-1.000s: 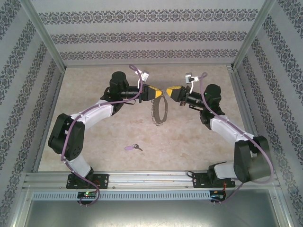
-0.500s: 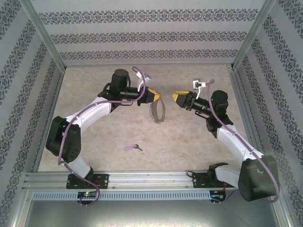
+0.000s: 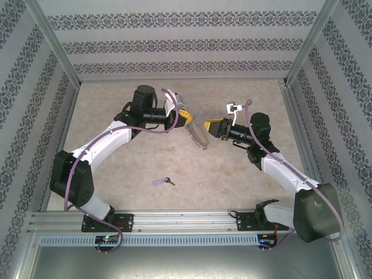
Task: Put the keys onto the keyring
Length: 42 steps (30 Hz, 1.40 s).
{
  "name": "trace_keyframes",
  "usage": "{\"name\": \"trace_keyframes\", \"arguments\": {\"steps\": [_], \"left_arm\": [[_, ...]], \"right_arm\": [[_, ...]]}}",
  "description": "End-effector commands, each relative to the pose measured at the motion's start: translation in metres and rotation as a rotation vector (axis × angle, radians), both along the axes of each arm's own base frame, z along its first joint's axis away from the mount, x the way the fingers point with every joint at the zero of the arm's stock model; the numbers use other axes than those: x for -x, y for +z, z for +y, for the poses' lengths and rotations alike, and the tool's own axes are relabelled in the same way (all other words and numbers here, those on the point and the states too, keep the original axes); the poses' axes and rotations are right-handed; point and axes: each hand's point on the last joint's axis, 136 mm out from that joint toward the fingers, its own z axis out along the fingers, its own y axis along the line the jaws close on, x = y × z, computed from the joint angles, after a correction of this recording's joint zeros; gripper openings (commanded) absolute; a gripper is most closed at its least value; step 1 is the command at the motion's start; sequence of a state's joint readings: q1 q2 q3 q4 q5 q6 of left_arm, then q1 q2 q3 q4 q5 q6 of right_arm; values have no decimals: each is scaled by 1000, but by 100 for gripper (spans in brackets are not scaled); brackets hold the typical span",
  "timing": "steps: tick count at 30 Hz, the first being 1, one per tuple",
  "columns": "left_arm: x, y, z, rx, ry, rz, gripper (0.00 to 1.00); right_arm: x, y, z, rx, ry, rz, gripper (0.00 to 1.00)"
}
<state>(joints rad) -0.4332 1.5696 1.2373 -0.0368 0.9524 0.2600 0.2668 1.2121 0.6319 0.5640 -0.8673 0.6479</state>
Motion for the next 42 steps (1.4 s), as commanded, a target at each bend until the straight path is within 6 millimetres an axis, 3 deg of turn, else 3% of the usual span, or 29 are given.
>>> {"name": "trace_keyframes", "arguments": {"steps": [1, 8, 21, 42], "left_arm": [[7, 25, -5, 16, -49, -96, 0], [9, 32, -7, 39, -75, -95, 0], [17, 38, -11, 131, -112, -58, 0], [29, 37, -15, 170, -184, 50, 0]], "right_arm": [[-2, 9, 9, -8, 14, -29, 40], [0, 4, 24, -6, 49, -19, 38], [-12, 17, 20, -17, 10, -48, 36], [-33, 40, 14, -59, -44, -71, 24]]}}
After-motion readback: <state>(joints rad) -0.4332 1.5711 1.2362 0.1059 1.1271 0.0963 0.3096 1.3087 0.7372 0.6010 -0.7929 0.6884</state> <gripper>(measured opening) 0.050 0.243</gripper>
